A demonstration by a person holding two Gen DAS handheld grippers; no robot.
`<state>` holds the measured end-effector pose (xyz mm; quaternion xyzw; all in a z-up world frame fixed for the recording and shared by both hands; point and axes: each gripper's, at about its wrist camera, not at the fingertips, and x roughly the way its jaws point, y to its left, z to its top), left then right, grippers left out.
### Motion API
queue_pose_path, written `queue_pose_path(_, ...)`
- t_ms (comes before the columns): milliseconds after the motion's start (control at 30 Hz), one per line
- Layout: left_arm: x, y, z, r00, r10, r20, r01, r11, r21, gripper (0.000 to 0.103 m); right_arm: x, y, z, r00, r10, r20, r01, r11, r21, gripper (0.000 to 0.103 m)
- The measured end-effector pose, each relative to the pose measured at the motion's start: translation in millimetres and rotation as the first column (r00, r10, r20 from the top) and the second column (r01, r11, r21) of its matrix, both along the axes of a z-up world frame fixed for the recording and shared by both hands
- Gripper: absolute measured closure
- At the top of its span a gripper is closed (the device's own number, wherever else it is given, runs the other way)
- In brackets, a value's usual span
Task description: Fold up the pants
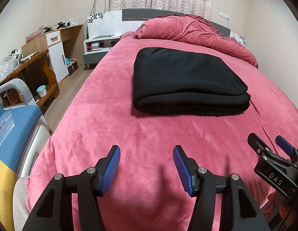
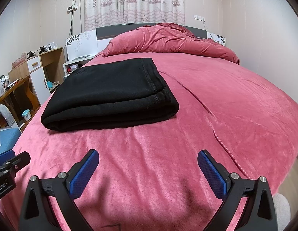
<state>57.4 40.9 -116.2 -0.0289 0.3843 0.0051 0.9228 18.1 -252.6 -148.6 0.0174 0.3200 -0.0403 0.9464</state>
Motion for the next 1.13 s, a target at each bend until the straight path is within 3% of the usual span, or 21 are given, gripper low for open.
queue_pose_path(833,0.6,-0.4,-3.6,0.999,0.020,-0.027,-0.020,1.000,-0.005,0.045,0.0,-0.3,-1.6,1.000,-0.002,-0.008,0.002,1.000,-0.001,0.000)
queue_pose_path(1000,-2.9,-1.4,-1.4,0.998,0.068,0.010,-0.068,0.997,0.045,0.045,0.1,0.6,-3.3,1.000,-0.002,-0.012,0.002,1.000,-0.005,0.000)
queue_pose_path(1133,-1.8,-4.1,-1.5,0.999,0.050,0.012,-0.050,0.998,0.044,0.045,1.9,0.7,-6.4,1.000,0.002,-0.024,-0.002,1.000,-0.004,0.000)
